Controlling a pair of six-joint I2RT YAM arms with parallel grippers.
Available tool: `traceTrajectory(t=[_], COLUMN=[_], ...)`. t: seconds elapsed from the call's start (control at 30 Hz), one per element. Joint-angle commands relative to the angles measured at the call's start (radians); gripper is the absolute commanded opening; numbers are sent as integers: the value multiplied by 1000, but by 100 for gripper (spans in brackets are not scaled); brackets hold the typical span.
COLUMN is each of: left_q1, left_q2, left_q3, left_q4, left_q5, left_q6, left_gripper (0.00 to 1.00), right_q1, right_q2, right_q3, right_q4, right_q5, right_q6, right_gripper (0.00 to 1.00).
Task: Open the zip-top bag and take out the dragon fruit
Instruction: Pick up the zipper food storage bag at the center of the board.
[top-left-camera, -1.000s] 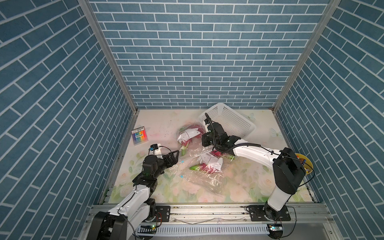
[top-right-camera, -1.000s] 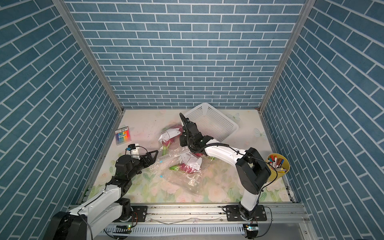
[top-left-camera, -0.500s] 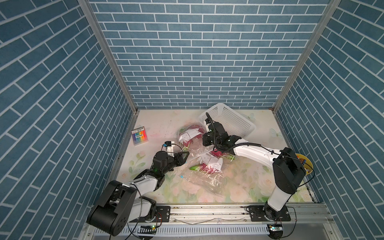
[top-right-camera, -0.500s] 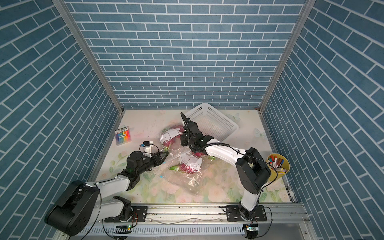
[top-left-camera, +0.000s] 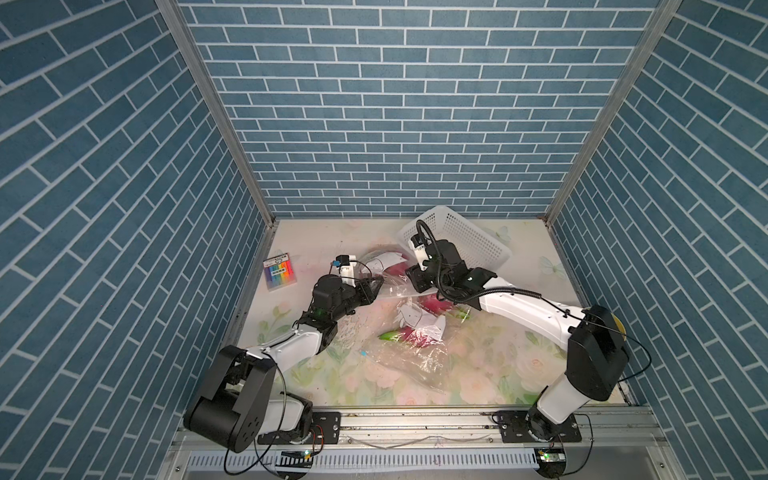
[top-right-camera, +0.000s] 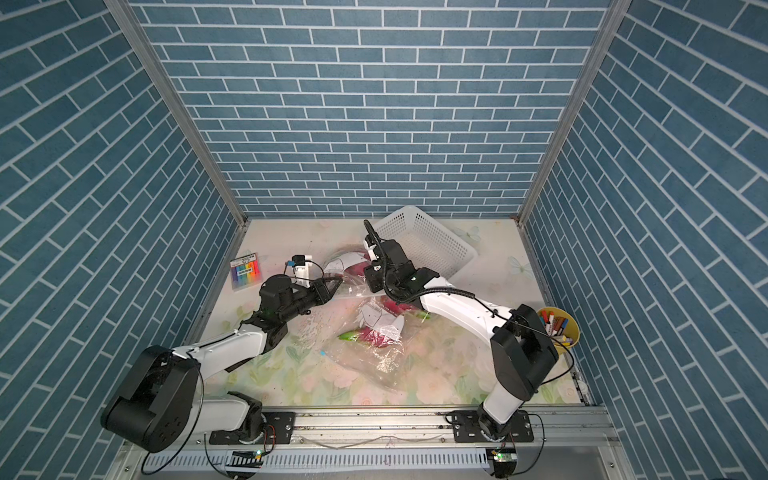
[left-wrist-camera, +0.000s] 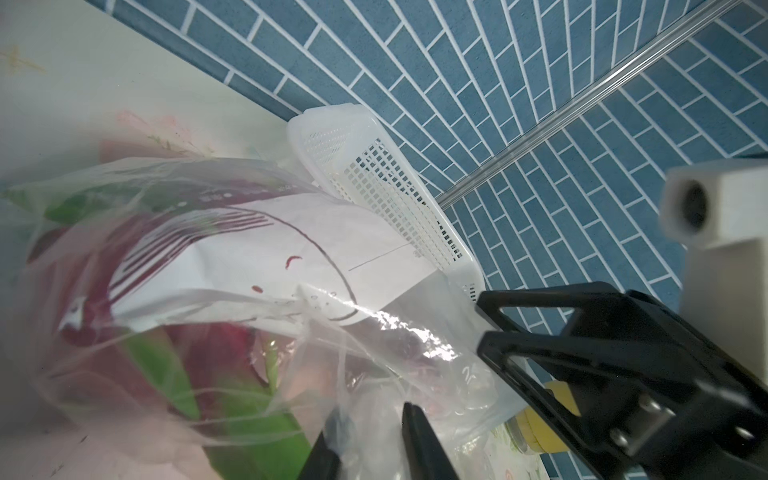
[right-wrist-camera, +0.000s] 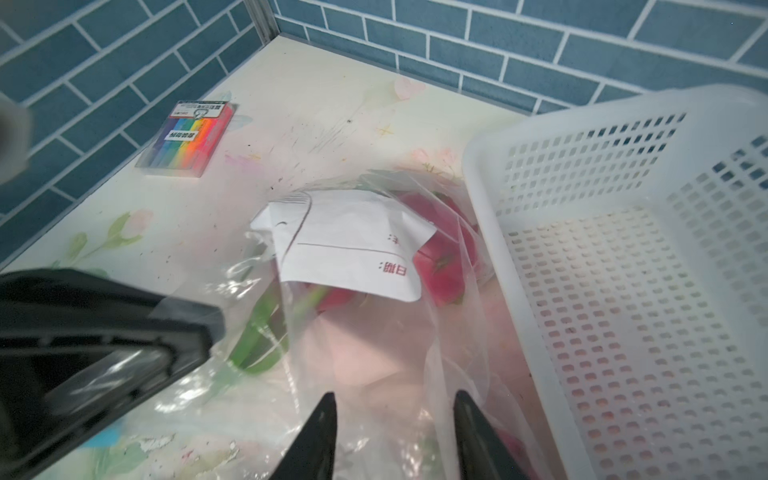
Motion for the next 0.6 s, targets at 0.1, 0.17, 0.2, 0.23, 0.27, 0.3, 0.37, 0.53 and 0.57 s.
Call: traceTrajectory(t=[0.1,0.17,0.2,0.23,0.27,0.3,0.37,0.53,0.57], left_q1=[-3,-3,-2,0,1,4,9,25,29], left_q2=[34,33,30,26,25,21,21,31,32], left_q3=[78,93,99,105,108,114,128,161,161], left_q4=[-99,-126,-142,-152,-156,-161,-175,-230,-237], left_q5=[76,81,89,100,111,125,157,216,217], left_q6=[-13,-12,-12,-10,-14,-19,-27,-32,-33], left_gripper=[27,27,27,27,26,26,24,24,24], right_q1=[83,116,131,142,150,158,164,166,168], right_q2=[-22,-16,-12,-5,3,15,34,83,89], right_q3=[15,22,25,27,27,23,6,-17,-27], right_q4=[-56,-56,-56,-51,-46,-35,1,82,99], right_q5=[18,43,46,45,47,56,72,81,88], right_q6=[-179,-214,-234,-248,-257,-266,-279,-284,-283], right_gripper=[48,48,49,50,50,51,54,64,67])
